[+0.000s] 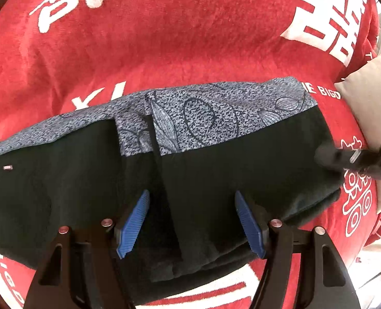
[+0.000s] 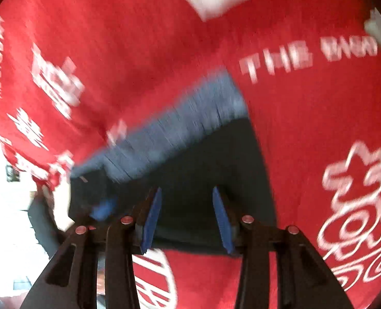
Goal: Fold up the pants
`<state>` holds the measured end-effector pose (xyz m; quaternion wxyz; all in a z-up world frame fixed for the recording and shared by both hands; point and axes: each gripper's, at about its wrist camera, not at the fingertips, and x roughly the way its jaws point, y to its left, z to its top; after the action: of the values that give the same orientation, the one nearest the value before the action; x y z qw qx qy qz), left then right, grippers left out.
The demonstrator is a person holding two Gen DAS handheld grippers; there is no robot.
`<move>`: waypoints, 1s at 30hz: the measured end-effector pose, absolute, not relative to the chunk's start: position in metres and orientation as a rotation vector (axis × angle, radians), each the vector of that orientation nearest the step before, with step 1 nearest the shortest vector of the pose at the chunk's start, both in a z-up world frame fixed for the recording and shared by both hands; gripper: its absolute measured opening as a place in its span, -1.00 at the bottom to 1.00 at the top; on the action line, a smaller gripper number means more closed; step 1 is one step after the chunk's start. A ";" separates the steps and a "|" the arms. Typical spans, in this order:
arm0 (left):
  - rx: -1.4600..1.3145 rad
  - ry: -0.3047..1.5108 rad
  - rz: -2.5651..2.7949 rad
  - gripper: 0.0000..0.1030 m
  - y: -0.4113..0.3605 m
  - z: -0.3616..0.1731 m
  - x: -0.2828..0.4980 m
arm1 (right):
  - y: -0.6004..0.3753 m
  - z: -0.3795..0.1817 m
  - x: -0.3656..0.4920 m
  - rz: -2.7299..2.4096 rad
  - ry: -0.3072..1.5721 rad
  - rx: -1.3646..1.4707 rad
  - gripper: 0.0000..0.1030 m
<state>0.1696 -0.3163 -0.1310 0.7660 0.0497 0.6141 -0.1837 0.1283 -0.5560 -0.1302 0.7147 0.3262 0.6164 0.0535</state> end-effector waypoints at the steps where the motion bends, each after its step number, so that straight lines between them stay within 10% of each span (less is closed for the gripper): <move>1: 0.106 1.335 -0.396 0.36 -0.313 -0.130 0.169 | -0.556 -0.134 0.122 0.114 1.338 0.732 -0.15; 4: 0.115 1.348 -0.336 0.68 -0.302 -0.130 0.166 | -0.558 -0.133 0.117 0.106 1.303 0.738 -0.17; 30: -0.067 1.420 0.051 0.68 -0.178 -0.106 0.113 | -0.384 -0.125 0.147 0.273 1.465 0.172 -0.06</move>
<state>0.1130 -0.1784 -0.1056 0.7577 -0.0306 0.6515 0.0236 0.1472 -0.3840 -0.1250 0.7316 0.0782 0.6657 0.1239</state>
